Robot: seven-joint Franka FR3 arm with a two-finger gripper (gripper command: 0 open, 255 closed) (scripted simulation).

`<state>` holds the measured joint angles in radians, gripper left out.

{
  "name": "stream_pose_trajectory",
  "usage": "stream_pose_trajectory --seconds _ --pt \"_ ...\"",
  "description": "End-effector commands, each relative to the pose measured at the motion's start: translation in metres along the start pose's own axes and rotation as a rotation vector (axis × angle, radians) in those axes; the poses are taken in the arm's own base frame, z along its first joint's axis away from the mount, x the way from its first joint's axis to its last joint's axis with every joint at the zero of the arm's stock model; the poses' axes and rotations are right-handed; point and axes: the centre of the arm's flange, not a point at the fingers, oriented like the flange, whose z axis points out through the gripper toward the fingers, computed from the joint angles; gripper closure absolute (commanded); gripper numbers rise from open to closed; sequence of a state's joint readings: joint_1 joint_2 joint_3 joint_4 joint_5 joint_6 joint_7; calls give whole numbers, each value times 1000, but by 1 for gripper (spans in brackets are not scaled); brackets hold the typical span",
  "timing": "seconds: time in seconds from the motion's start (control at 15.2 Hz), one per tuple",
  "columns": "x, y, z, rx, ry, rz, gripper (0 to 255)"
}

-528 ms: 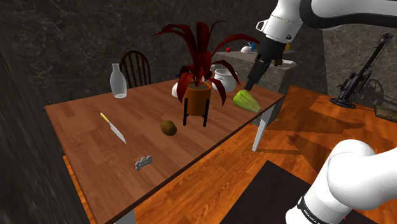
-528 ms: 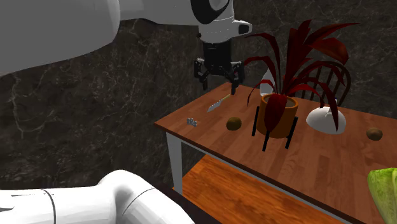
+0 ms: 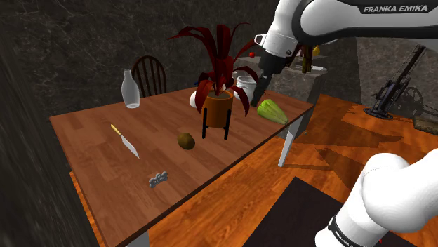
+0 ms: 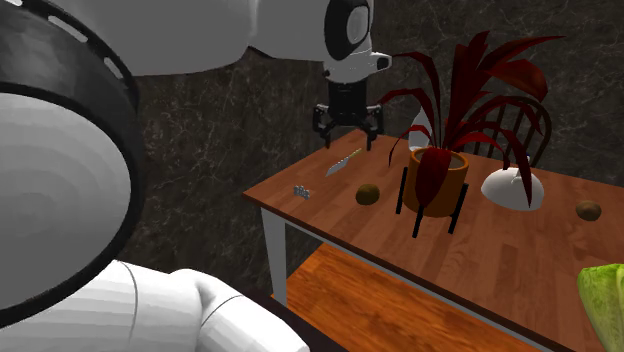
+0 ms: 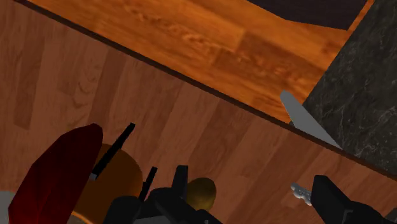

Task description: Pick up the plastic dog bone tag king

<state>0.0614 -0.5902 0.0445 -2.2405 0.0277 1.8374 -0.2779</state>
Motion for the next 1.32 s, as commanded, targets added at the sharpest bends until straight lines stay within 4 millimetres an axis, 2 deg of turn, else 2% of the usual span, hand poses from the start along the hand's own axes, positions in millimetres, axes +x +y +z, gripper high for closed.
stream_pose_trajectory --seconds 0.0,0.59,1.25 --pt "25 -2 21 5 -9 -70 0" --pt "113 -31 102 27 -48 -373 0" --pt "192 -94 194 51 -92 -710 0"
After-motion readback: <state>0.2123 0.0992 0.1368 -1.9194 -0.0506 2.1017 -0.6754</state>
